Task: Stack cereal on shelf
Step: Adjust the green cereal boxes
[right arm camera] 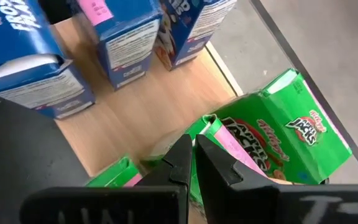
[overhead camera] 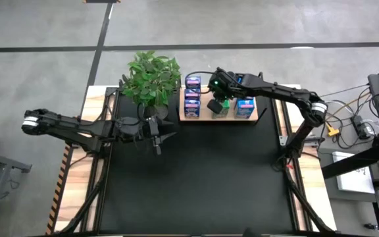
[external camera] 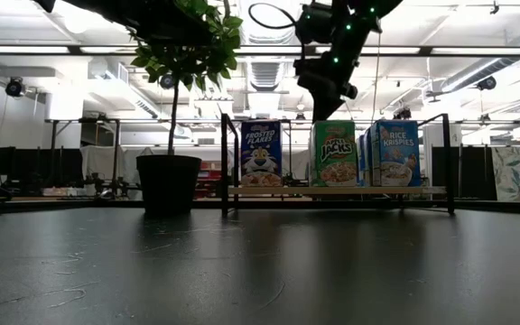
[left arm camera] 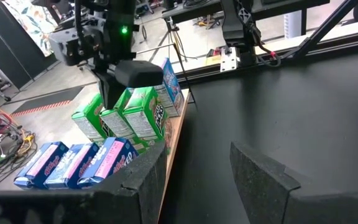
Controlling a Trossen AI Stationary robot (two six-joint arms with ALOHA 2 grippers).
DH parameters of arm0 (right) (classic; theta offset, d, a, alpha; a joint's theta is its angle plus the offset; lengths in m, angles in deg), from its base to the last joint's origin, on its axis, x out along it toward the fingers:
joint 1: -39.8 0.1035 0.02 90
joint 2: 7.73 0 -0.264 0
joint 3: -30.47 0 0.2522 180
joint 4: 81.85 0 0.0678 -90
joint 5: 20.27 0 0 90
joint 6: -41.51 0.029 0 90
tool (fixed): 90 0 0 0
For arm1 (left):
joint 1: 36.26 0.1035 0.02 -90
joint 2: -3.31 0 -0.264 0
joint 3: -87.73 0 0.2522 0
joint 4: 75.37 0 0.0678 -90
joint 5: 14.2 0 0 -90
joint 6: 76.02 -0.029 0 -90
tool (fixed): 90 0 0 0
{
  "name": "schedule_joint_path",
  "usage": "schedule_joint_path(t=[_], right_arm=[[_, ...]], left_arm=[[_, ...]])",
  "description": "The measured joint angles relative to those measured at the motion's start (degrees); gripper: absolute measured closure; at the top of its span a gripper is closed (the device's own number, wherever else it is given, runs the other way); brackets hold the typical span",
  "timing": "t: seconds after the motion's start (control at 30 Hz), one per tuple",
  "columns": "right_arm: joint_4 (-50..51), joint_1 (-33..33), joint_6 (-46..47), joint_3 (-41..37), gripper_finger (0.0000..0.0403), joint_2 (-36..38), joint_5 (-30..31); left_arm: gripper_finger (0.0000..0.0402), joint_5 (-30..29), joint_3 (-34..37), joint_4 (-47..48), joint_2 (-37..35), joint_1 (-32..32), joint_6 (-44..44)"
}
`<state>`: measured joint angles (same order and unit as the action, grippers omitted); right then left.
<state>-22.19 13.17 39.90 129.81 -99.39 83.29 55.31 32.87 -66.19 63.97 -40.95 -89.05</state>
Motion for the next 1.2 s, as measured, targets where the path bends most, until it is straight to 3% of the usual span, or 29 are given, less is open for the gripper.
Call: schedule_joint_path(t=[0.97,1.2], right_arm=[[-2.24,-0.30,5.13,0.09,0.0390,-0.24,0.04],[-0.19,-0.43,4.47,0.68,0.0390,2.77,0.04]], left_arm=[[0.0241,0.00,0.00,0.09,0.00,0.00,0.00],[0.0241,0.00,0.00,0.09,0.00,0.02,0.00]])
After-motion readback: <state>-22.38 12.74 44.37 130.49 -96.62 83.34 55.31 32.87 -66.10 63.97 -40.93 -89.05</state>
